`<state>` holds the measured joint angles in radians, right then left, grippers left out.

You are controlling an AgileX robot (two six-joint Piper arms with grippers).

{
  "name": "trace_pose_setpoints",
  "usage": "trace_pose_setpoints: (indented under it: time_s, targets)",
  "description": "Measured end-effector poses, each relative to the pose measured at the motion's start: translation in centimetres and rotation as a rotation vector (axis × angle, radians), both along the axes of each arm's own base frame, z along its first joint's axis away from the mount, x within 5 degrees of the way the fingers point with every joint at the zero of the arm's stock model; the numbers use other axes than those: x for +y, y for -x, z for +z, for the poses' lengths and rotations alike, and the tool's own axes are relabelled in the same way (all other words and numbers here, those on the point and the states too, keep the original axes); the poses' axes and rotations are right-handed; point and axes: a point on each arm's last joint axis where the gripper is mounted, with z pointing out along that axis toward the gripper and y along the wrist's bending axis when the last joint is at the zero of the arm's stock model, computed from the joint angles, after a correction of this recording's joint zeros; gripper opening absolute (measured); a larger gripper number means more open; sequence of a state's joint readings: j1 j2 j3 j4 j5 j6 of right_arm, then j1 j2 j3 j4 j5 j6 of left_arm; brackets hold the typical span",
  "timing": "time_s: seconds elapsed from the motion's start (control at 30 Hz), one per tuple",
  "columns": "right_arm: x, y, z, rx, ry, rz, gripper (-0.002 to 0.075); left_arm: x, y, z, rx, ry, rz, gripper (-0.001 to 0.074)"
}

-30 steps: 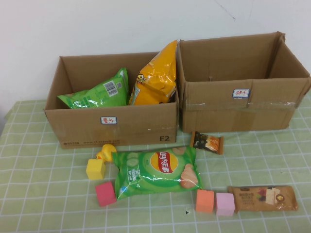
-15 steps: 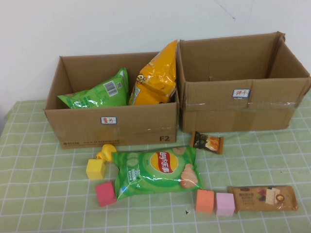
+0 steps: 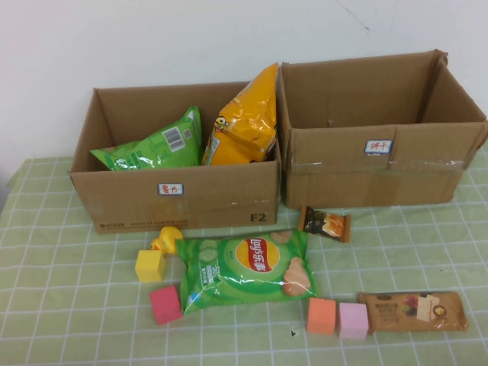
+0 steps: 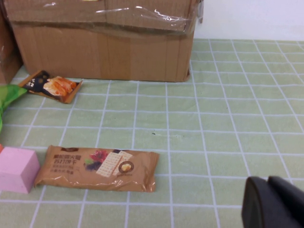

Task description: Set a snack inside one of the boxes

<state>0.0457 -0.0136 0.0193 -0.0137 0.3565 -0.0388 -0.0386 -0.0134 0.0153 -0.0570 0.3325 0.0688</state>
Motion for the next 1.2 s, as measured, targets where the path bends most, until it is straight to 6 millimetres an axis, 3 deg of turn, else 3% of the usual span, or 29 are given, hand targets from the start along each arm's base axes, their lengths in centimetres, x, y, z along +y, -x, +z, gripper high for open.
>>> trace_pose_setpoints:
  time_s: [0.33,0.53,0.6,0.73,0.97,1.2]
  targets:
    - [0.0,0.0,0.1,-0.009,0.001,0.0,-0.0002,0.0,0.0,0.0,-0.004,0.0,0.0,-0.0001]
    - [0.0,-0.3,0.7,-0.111,0.005,0.002,-0.0002,0.0,-0.2,0.3,-0.056,0.002,0.003,-0.0001]
    - [0.0,-0.5,1.4,-0.189,0.006,0.002,-0.0002,0.0,-0.2,0.7,-0.099,0.004,0.005,-0.0001]
    - [0.0,-0.5,3.9,-0.465,-0.005,0.002,-0.0002,0.1,-0.4,3.0,-0.347,0.015,0.016,-0.0001]
    - [0.0,0.9,7.8,-0.917,-0.091,0.009,-0.0002,0.3,0.3,5.8,-0.665,0.031,0.031,-0.0001]
    - [-0.5,1.6,8.8,-1.032,-0.19,-0.029,-0.0002,0.5,1.2,7.6,-0.884,0.069,0.051,-0.0001]
